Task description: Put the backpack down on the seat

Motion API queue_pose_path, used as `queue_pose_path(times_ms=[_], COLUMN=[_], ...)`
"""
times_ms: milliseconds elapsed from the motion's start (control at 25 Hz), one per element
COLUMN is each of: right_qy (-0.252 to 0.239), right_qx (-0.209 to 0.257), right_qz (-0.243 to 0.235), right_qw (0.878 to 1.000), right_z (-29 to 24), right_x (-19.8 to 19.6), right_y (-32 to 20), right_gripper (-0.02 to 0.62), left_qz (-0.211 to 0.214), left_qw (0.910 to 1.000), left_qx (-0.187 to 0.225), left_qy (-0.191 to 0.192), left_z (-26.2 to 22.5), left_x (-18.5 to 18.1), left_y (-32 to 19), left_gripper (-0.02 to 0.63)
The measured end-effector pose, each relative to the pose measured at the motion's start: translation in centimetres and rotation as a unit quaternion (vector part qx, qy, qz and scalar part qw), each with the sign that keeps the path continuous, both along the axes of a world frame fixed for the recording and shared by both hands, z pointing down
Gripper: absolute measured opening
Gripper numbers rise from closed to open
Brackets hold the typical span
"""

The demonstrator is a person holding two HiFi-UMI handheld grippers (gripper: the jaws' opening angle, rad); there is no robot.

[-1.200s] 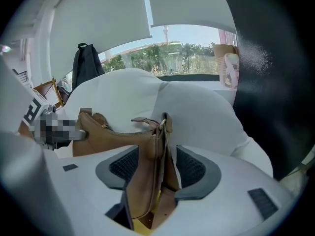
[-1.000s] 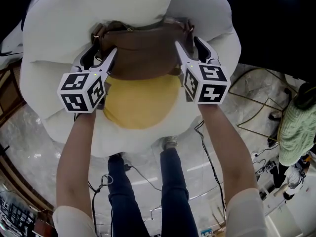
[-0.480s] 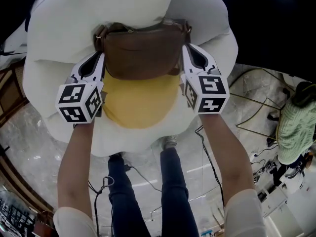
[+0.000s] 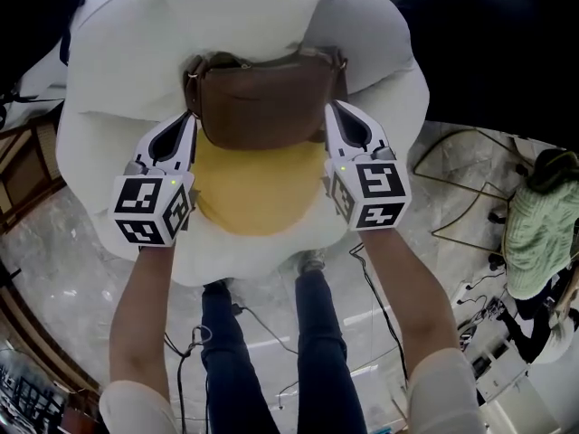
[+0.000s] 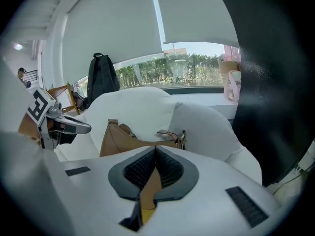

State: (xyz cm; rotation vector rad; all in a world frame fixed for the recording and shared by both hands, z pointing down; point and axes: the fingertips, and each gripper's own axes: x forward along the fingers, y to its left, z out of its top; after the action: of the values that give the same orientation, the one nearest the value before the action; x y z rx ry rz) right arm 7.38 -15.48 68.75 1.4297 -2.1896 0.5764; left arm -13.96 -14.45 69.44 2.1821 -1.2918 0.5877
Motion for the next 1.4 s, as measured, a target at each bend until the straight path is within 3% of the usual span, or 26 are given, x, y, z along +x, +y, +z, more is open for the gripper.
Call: queue_pose_path(times_ms=[480, 800, 1160, 1400], right_qy=[-0.018, -0.043, -0.033, -0.051], right_qx=[0.011, 0.004, 0.02, 0.025], right_qz=[0.001, 0.034, 0.016, 0.042], right_qw=[1.0, 0.999, 0.999, 0.997], right_z=[-7.0, -12.0, -19.3, -24.2], right_x=[-0.3, 1.7, 2.3, 2.5], right_y=[2.0, 5.1, 8.2, 9.8], right_gripper=[0.031, 0.031, 0.031, 0.031], left_qz=[0.011, -0.022, -0.009, -0.003], left_qw=[0.9997, 0.9989, 0.999, 0.9984], left_qx=[0.019, 0.007, 0.01, 0.015], left_qy=[0.01, 0.042, 0.041, 0.054], left_z=[-7.5, -12.3, -19.2, -24.5], left_x=[1.3, 2.1, 2.5, 3.0], left_y=[2.3, 4.3, 6.7, 8.9], left_gripper=[0.032, 0.032, 0.032, 0.032])
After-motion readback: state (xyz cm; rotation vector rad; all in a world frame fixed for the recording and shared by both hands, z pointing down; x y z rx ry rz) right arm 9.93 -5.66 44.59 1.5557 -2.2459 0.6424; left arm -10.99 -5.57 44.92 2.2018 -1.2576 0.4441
